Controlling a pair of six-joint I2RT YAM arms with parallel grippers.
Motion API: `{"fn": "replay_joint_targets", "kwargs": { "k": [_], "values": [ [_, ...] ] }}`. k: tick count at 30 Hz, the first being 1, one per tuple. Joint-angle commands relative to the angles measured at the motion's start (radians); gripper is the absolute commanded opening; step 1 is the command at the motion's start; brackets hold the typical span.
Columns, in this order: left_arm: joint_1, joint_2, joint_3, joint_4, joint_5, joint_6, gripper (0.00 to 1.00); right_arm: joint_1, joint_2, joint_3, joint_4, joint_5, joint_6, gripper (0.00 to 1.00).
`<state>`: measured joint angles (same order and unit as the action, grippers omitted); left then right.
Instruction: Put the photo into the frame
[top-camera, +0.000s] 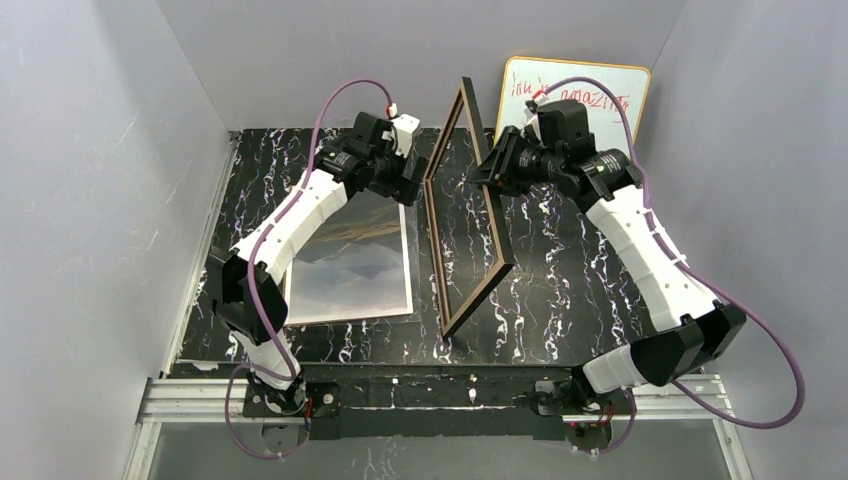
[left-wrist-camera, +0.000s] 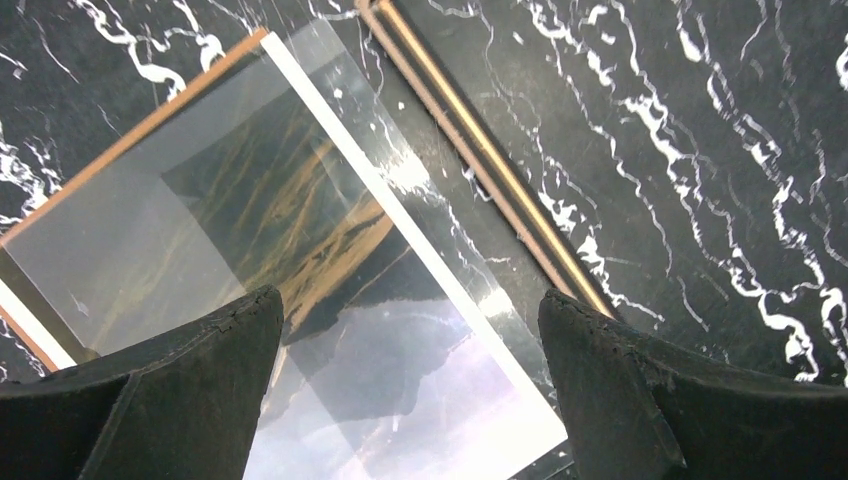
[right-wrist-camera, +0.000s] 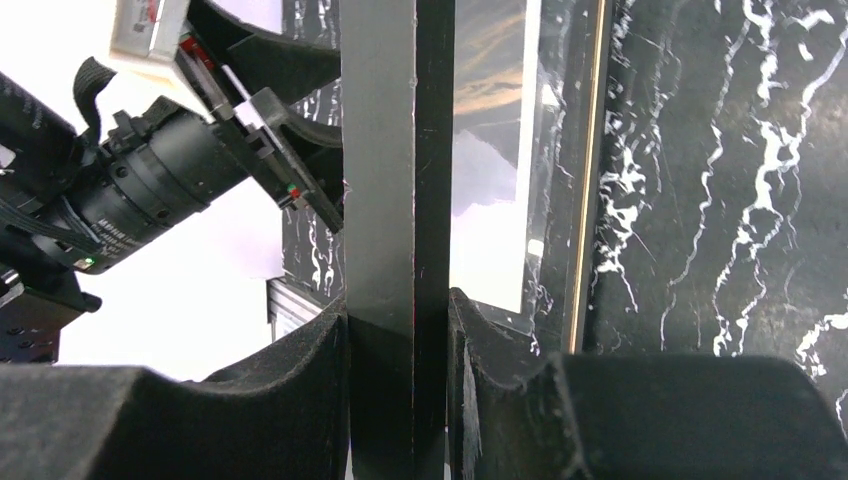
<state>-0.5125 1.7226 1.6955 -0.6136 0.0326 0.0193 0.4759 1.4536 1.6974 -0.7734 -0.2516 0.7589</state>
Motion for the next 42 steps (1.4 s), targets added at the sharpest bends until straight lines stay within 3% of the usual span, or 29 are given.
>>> {"fn": "replay_joint_targets", "kwargs": {
  "k": [1, 7, 17, 26, 42],
  "values": [
    [-0.004, -0.033, -0.054, -0.035, 0.005, 0.032, 0.98, -0.057, -0.11, -0.141, 0.2, -0.049, 0.059, 0.01],
    [-0.004, -0.038, -0.125, -0.021, 0.016, 0.065, 0.98, -0.115, -0.18, -0.279, 0.221, -0.076, 0.045, 0.01],
    [-0.004, -0.033, -0.191, -0.001, 0.032, 0.094, 0.98, -0.16, -0.186, -0.404, 0.105, -0.134, -0.099, 0.01],
    [-0.004, -0.043, -0.21, 0.007, -0.004, 0.105, 0.98, -0.186, -0.17, -0.47, 0.077, -0.072, -0.082, 0.01],
    [-0.004, -0.023, -0.246, 0.011, -0.054, 0.139, 0.98, -0.186, -0.125, -0.657, 0.155, -0.096, -0.148, 0.01]
  ]
}}
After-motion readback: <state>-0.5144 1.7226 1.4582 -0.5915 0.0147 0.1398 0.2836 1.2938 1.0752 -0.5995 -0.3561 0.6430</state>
